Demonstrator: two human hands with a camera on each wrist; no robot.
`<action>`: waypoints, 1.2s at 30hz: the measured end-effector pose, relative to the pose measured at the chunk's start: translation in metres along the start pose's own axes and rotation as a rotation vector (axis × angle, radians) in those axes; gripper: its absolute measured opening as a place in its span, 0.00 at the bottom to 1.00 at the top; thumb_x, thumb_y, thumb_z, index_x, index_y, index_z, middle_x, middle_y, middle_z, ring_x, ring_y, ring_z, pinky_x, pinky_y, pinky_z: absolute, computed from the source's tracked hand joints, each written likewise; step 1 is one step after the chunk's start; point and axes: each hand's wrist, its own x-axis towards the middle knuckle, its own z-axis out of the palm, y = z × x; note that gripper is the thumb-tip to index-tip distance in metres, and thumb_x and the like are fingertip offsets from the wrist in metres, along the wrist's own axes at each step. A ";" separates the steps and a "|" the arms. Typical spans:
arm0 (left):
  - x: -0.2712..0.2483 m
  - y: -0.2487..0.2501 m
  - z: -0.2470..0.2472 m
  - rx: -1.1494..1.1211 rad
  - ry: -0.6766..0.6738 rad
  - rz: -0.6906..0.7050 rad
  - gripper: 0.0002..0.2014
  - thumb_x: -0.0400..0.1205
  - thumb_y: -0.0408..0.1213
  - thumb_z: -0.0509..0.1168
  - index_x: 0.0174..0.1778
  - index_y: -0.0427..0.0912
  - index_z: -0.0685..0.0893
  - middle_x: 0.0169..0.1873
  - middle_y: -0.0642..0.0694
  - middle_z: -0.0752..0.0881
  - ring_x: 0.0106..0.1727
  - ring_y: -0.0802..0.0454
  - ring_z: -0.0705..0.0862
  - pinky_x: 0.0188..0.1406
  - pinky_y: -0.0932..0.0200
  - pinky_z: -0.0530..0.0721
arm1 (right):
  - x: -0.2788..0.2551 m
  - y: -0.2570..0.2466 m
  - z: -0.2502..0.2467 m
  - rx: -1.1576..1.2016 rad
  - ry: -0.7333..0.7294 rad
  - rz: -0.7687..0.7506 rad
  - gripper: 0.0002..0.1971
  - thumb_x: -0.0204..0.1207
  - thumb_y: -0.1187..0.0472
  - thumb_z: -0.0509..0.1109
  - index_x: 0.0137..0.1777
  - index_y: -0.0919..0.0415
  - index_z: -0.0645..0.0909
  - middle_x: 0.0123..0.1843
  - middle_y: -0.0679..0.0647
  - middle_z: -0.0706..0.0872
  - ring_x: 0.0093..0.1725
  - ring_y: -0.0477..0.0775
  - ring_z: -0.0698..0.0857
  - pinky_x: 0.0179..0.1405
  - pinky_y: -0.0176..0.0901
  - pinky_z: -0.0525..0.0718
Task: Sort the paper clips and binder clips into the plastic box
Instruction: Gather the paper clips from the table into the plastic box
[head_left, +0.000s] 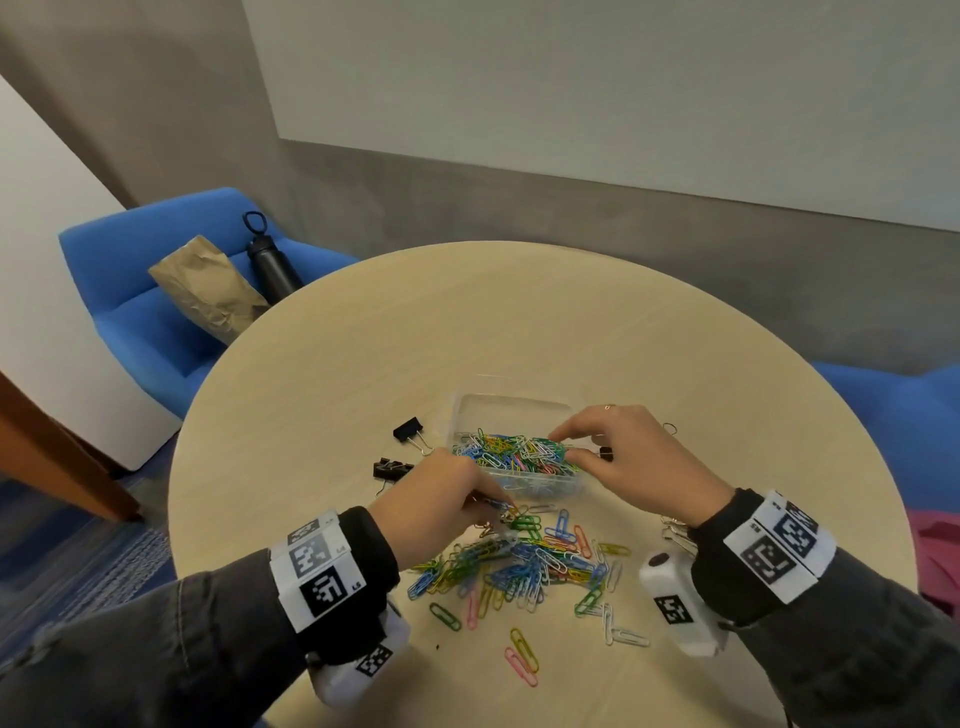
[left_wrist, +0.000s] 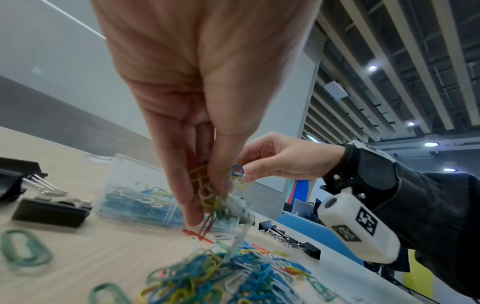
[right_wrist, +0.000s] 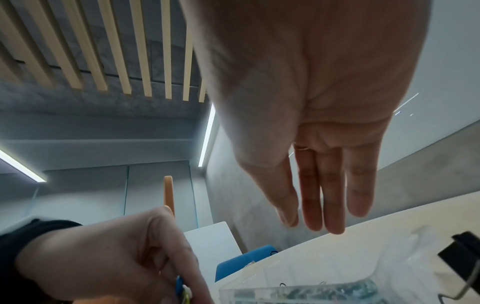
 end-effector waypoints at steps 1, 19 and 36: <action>0.001 0.001 -0.002 -0.002 0.007 0.006 0.12 0.81 0.36 0.69 0.59 0.46 0.89 0.49 0.49 0.92 0.48 0.57 0.89 0.56 0.58 0.85 | -0.004 0.001 -0.001 -0.006 0.000 -0.001 0.11 0.79 0.57 0.69 0.59 0.51 0.86 0.59 0.45 0.88 0.55 0.38 0.81 0.65 0.47 0.81; 0.050 -0.005 -0.023 0.191 -0.025 0.042 0.26 0.86 0.36 0.60 0.81 0.45 0.63 0.79 0.48 0.69 0.79 0.50 0.67 0.77 0.59 0.64 | -0.027 -0.006 -0.011 0.012 -0.052 -0.031 0.11 0.79 0.53 0.68 0.58 0.51 0.87 0.53 0.42 0.88 0.49 0.35 0.82 0.56 0.41 0.84; -0.032 -0.015 -0.001 0.738 -0.100 -0.168 0.17 0.82 0.26 0.57 0.61 0.48 0.80 0.55 0.49 0.86 0.61 0.48 0.81 0.67 0.51 0.66 | -0.036 -0.026 0.010 -0.164 -0.394 -0.048 0.18 0.83 0.51 0.62 0.71 0.50 0.78 0.68 0.44 0.83 0.62 0.43 0.81 0.54 0.31 0.70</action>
